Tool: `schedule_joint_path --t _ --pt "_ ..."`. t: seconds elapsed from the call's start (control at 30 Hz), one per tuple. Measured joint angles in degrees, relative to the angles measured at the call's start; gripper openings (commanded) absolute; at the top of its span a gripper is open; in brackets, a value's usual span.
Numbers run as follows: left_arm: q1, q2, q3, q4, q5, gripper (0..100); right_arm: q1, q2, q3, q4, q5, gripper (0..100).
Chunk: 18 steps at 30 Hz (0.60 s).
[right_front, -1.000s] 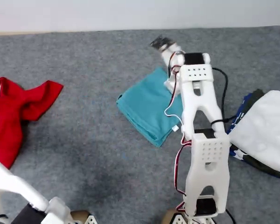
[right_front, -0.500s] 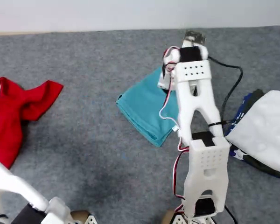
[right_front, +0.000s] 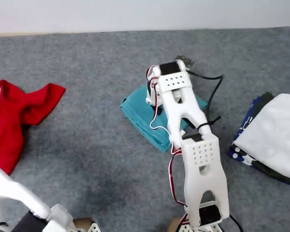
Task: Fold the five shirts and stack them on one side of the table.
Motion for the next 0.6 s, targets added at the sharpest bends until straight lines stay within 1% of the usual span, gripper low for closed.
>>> schedule_joint_path --t 0.07,0.13,0.37,0.4,0.47,0.53,0.6 --pt "0.00 0.00 0.00 0.00 0.00 1 -0.35 2.46 0.00 -1.93 0.00 45.1" --pt "0.00 0.00 0.00 0.00 0.00 1 -0.44 4.13 -0.62 -3.60 0.00 38.1" --pt "0.00 0.00 0.00 0.00 0.00 1 0.18 6.68 -2.46 -4.84 0.00 3.1" --pt "0.00 0.00 0.00 0.00 0.00 1 0.44 6.68 -2.46 -4.84 0.00 0.1" --pt "0.00 0.00 0.00 0.00 0.00 1 1.23 6.51 -2.46 -4.40 0.00 2.4" --pt "0.00 0.00 0.00 0.00 0.00 1 2.02 5.71 -2.46 -3.16 0.44 0.5" --pt "0.00 0.00 0.00 0.00 0.00 1 2.55 5.10 -2.46 -1.85 2.81 0.9"
